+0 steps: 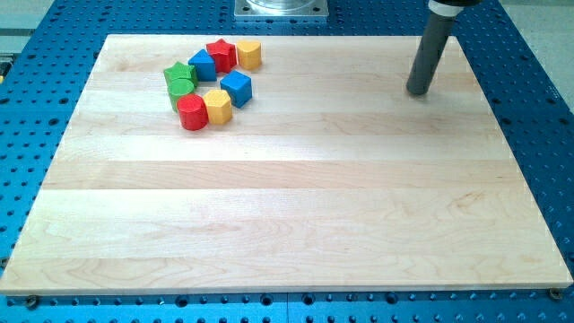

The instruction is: Push the cube into the hexagon

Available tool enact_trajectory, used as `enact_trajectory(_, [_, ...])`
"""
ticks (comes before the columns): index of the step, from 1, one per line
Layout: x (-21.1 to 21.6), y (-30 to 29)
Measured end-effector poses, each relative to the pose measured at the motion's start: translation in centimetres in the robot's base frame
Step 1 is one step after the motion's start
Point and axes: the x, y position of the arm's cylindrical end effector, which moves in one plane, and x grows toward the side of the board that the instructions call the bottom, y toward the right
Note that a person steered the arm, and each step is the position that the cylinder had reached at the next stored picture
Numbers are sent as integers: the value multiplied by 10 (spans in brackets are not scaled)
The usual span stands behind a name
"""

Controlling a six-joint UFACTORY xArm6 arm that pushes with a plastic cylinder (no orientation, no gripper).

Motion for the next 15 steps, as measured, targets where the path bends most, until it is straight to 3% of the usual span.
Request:
enact_trajectory(2, [-59, -128])
enact_trajectory(3, [-60, -197])
enact_trajectory(5, [-80, -215])
enact_trajectory(8, [-61, -228])
enact_trajectory(13, [-29, -303])
enact_trajectory(15, [-24, -294])
